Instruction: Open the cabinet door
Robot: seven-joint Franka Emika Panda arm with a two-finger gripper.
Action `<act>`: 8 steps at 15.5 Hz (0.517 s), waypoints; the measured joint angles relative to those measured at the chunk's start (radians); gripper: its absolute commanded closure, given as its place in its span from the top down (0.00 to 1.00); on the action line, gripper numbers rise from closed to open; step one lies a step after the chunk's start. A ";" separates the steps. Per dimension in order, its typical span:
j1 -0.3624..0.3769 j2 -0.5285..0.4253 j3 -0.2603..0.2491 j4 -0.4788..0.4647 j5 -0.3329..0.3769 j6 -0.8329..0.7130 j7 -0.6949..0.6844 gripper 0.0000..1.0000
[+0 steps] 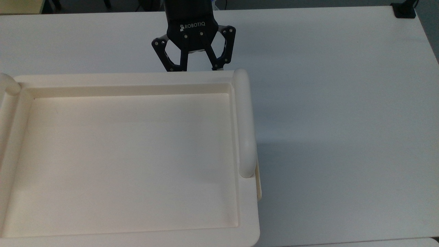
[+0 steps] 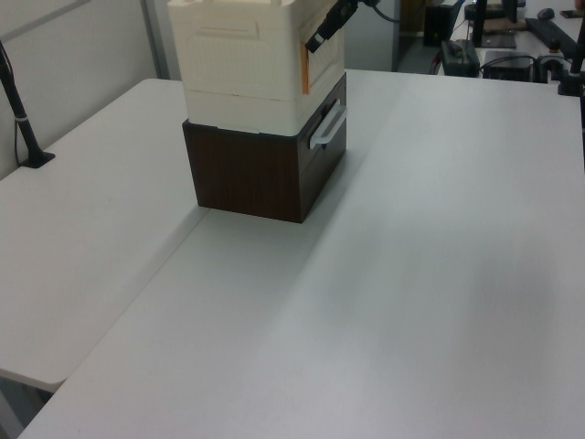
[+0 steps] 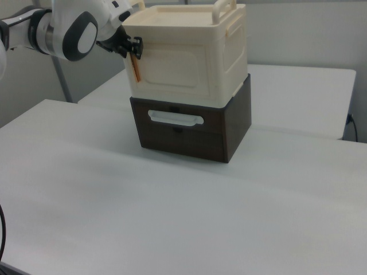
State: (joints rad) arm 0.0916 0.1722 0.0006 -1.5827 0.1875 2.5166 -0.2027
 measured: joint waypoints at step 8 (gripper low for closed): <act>0.003 0.027 0.006 0.000 0.000 0.032 0.028 0.49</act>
State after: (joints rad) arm 0.0949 0.1987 0.0068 -1.5826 0.1874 2.5488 -0.1742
